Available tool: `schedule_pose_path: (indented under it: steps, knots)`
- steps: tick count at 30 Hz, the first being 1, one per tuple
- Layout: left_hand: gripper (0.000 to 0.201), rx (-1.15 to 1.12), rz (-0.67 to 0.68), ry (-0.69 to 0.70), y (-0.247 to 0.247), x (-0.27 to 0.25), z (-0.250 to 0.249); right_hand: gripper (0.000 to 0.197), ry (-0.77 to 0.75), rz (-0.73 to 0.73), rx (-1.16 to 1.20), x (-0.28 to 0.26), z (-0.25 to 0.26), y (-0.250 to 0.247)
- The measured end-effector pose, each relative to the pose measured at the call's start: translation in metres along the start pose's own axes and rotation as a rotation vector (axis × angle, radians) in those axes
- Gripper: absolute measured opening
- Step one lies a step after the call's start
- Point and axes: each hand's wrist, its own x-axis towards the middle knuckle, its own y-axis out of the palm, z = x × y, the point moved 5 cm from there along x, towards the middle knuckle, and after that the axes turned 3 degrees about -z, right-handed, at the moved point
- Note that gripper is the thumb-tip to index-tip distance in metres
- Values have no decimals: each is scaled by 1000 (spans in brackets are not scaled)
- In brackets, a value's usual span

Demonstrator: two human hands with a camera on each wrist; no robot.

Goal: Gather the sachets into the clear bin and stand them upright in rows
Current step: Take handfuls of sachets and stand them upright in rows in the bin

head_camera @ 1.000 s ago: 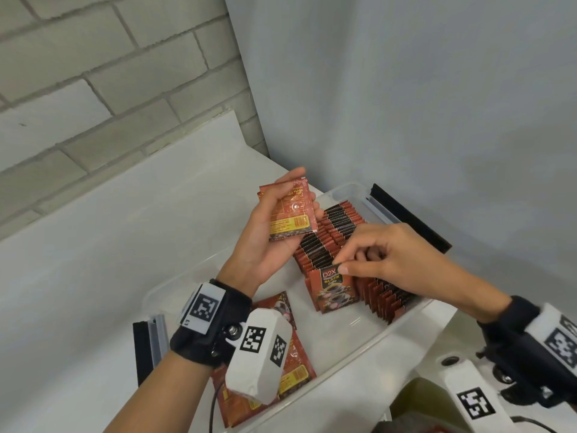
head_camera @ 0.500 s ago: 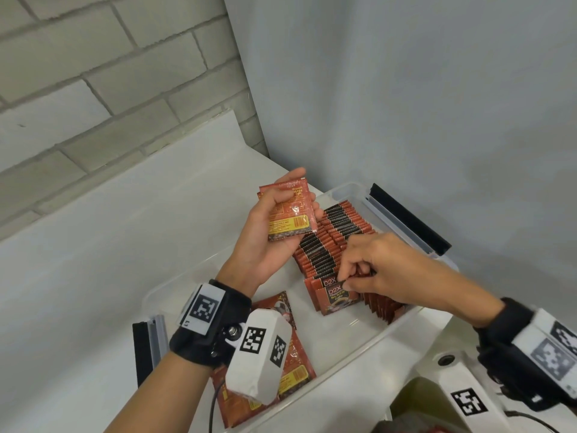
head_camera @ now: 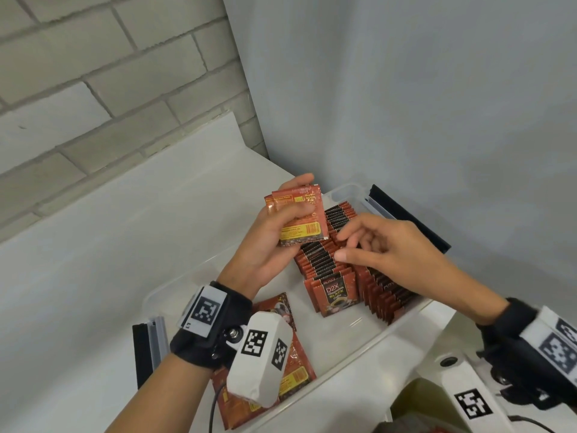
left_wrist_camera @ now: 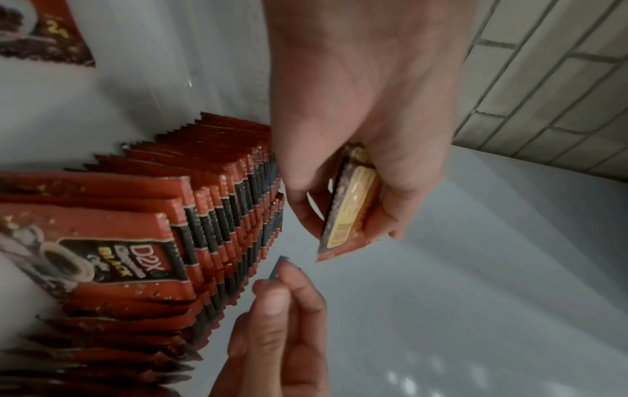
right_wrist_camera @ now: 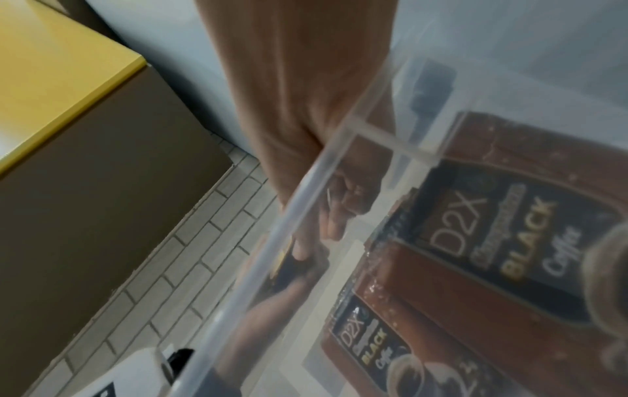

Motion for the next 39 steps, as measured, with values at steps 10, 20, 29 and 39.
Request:
schedule_pose_path:
  steps: [10, 20, 29, 39]
  knots:
    - [37, 40, 58, -66, 9, -3, 7, 12, 21, -32, 204, 1, -6, -4]
    - [50, 38, 50, -277, 9, -4, 14, 13, -90, -241, 387, -2, 5, -18]
    - [34, 123, 87, -290, 11, -5, 18, 13, -80, -216, 278, -4, 4, -18]
    - [37, -19, -50, -39, 8, -2, 2, 31, 48, -75, 365, -3, 7, -9]
